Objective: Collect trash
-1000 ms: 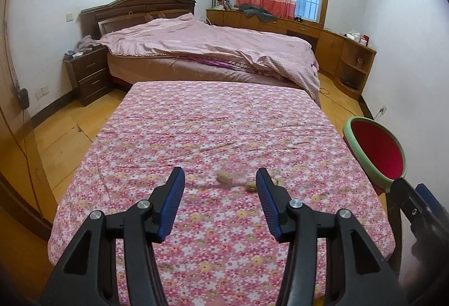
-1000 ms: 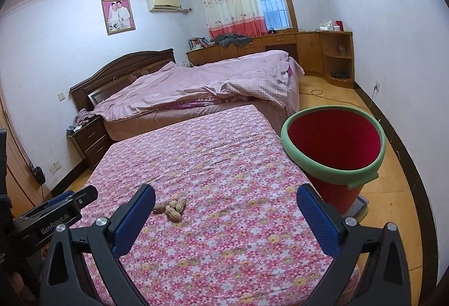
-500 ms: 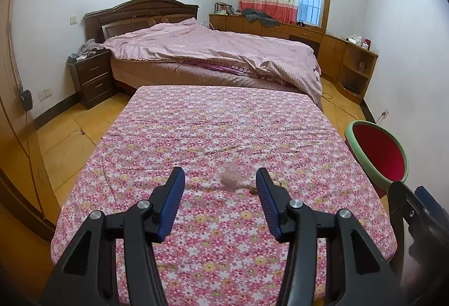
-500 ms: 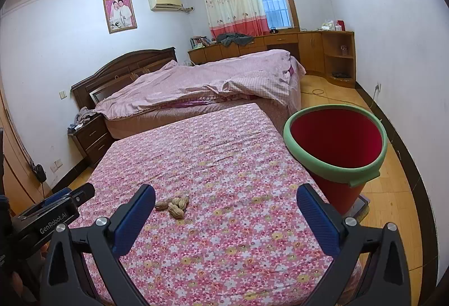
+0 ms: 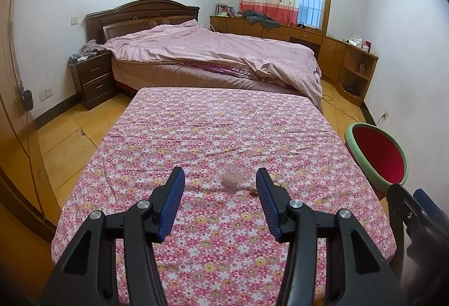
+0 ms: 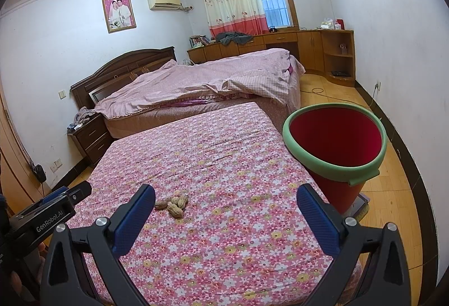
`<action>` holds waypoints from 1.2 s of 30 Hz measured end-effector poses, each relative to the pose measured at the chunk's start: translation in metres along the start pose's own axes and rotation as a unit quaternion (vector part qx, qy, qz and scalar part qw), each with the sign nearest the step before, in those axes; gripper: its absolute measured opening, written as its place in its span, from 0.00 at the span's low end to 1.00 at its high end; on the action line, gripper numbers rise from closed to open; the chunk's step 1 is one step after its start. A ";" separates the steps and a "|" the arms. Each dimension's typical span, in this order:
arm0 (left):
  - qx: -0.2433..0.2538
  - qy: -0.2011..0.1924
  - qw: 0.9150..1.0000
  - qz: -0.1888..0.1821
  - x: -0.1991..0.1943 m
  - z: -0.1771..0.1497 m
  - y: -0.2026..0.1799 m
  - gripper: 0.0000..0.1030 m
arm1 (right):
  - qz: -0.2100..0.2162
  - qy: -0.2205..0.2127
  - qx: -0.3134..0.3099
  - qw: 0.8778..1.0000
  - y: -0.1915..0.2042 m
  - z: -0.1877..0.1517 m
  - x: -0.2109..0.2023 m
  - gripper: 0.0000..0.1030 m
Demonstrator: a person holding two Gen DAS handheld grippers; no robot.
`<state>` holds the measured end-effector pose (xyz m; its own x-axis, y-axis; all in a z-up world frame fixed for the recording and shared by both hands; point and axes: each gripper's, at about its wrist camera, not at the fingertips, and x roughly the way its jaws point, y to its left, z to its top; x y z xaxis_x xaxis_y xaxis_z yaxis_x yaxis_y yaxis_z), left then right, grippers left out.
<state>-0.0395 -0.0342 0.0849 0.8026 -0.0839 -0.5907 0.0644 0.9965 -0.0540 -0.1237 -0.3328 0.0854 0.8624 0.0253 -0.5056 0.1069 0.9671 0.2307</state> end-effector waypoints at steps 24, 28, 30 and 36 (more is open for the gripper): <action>-0.003 -0.003 1.000 0.004 -0.002 0.002 -0.001 0.51 | 0.000 0.006 0.004 1.000 -0.002 -0.004 0.002 1.00; -0.002 -0.003 1.000 0.004 -0.002 0.002 0.000 0.51 | 0.000 0.006 0.004 1.000 -0.002 -0.004 0.002 1.00; -0.003 -0.003 1.000 0.004 -0.002 0.002 0.000 0.51 | 0.001 0.006 0.004 1.000 -0.003 -0.003 0.002 1.00; -0.002 -0.004 1.000 0.005 -0.002 0.002 0.000 0.51 | 0.000 0.006 0.004 1.000 -0.002 -0.003 0.002 1.00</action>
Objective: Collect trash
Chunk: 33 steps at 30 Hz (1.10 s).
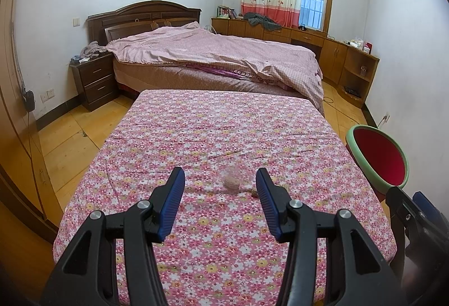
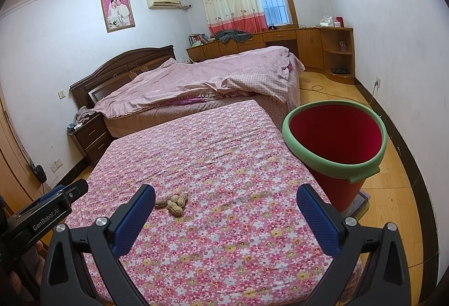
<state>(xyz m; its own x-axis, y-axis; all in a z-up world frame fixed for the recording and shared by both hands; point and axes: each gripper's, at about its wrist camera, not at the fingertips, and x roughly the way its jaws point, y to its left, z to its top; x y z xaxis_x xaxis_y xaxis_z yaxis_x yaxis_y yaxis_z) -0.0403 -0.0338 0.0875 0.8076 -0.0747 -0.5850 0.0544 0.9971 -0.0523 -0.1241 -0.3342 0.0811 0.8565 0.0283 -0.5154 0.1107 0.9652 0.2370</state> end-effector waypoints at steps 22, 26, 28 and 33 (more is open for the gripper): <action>-0.002 -0.009 1.000 0.005 -0.003 0.003 0.000 0.51 | -0.001 -0.008 0.003 1.000 -0.001 0.004 -0.004 1.00; -0.003 -0.015 1.000 0.008 -0.006 0.004 0.000 0.51 | -0.001 -0.013 0.004 1.000 0.000 0.005 -0.007 1.00; -0.003 -0.017 1.000 0.008 -0.007 0.004 -0.001 0.51 | -0.002 -0.015 0.004 1.000 0.000 0.006 -0.007 1.00; -0.005 -0.019 1.000 0.010 -0.008 0.003 -0.002 0.51 | -0.002 -0.015 0.004 1.000 0.000 0.006 -0.007 1.00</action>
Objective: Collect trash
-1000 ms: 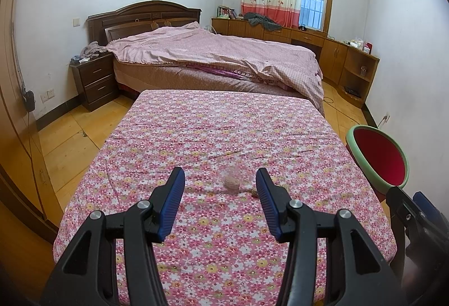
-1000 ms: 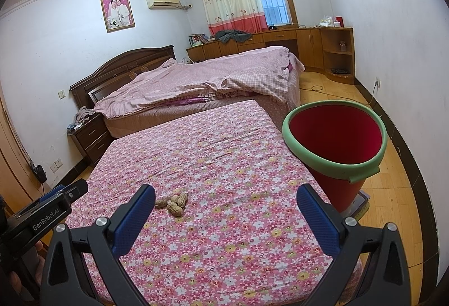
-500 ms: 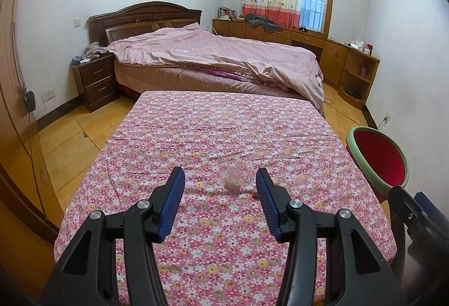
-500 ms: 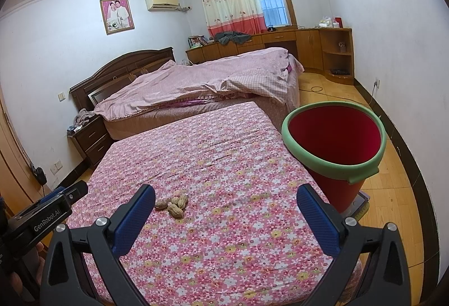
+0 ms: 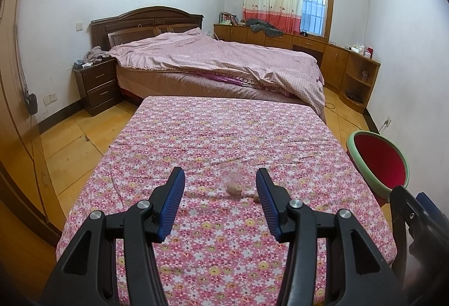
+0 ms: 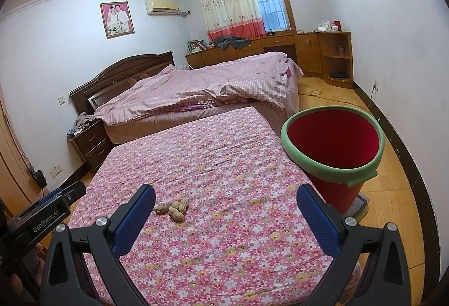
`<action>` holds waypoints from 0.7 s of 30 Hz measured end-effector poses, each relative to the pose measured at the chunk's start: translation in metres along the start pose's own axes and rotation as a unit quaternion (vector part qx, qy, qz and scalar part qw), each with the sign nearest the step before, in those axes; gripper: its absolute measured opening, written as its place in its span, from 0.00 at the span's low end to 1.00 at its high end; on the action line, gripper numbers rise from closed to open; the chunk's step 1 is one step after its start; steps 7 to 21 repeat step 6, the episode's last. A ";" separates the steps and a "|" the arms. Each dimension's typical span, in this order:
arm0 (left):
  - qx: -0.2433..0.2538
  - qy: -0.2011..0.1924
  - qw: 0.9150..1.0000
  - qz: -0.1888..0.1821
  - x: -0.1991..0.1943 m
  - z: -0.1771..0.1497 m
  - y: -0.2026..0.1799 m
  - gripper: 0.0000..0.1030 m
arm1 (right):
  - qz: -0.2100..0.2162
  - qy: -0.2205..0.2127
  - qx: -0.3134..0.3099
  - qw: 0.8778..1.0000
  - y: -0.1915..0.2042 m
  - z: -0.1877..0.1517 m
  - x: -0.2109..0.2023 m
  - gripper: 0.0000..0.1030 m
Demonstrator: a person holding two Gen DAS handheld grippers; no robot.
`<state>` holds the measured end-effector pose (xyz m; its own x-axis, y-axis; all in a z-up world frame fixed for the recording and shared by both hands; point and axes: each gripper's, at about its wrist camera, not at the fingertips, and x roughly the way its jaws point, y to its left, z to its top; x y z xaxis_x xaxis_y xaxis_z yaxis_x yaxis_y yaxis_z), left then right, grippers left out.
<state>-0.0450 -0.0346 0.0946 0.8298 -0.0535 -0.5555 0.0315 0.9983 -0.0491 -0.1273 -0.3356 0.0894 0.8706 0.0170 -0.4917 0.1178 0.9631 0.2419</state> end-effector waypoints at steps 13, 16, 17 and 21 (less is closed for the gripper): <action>0.000 -0.001 1.000 0.002 -0.001 -0.001 -0.002 0.51 | -0.001 -0.004 -0.001 1.000 0.002 0.002 -0.002 1.00; 0.000 -0.001 1.000 0.002 -0.001 -0.001 -0.002 0.51 | -0.001 -0.004 -0.001 1.000 0.002 0.002 -0.002 1.00; 0.000 -0.001 1.000 0.002 -0.001 -0.001 -0.002 0.51 | -0.001 -0.004 -0.001 1.000 0.002 0.002 -0.002 1.00; 0.000 -0.001 1.000 0.002 -0.001 -0.001 -0.002 0.51 | -0.001 -0.004 -0.001 1.000 0.002 0.002 -0.002 1.00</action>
